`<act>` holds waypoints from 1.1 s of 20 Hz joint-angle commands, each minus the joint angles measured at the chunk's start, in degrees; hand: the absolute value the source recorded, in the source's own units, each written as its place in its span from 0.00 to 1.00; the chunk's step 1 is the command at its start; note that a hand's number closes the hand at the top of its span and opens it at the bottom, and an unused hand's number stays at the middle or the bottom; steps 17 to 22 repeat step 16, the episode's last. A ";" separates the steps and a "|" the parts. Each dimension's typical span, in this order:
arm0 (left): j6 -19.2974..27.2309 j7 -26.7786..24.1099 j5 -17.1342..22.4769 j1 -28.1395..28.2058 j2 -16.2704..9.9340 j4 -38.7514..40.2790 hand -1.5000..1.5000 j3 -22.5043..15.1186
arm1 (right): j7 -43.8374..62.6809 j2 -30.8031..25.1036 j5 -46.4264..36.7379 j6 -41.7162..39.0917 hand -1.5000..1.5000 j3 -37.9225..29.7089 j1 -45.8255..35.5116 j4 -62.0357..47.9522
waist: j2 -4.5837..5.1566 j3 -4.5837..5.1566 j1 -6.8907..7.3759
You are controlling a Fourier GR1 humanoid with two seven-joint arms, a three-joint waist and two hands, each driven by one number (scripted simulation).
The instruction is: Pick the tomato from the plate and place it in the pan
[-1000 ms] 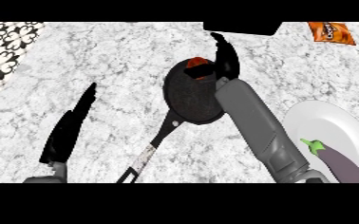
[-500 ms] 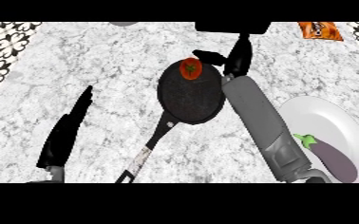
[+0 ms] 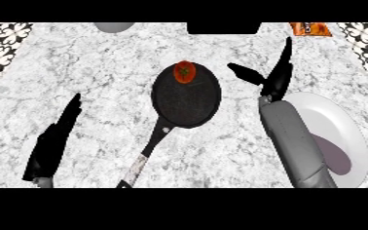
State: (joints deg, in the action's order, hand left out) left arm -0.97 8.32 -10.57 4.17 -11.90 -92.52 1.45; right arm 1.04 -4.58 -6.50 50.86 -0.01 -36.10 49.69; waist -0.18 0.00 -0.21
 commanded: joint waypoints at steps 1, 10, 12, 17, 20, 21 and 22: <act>0.70 -4.05 0.17 3.60 0.72 0.87 0.50 0.99 | 1.97 -3.14 -0.84 -3.09 0.00 3.40 12.06 13.69 | -0.40 0.06 -1.09; -1.80 -0.38 0.98 0.24 -0.13 -0.16 0.50 2.03 | 4.54 -12.87 2.15 -11.45 0.00 0.64 33.45 36.61 | 0.01 0.03 -0.35; 1.85 0.45 -2.43 2.72 4.15 -2.21 0.50 -1.95 | 2.60 -15.49 5.18 -15.30 0.00 -2.85 35.75 37.51 | 0.03 0.01 -0.24; -1.70 1.62 -0.92 5.65 1.35 -6.86 0.50 -0.46 | 4.33 -17.92 7.64 -20.02 0.00 -5.58 43.25 46.10 | 0.02 0.01 -0.08; -1.70 1.62 -0.92 5.65 1.35 -6.86 0.50 -0.46 | 4.33 -17.92 7.64 -20.02 0.00 -5.58 43.25 46.10 | 0.02 0.01 -0.08; -1.70 1.62 -0.92 5.65 1.35 -6.86 0.50 -0.46 | 4.33 -17.92 7.64 -20.02 0.00 -5.58 43.25 46.10 | 0.02 0.01 -0.08; -1.70 1.62 -0.92 5.65 1.35 -6.86 0.50 -0.46 | 4.33 -17.92 7.64 -20.02 0.00 -5.58 43.25 46.10 | 0.02 0.01 -0.08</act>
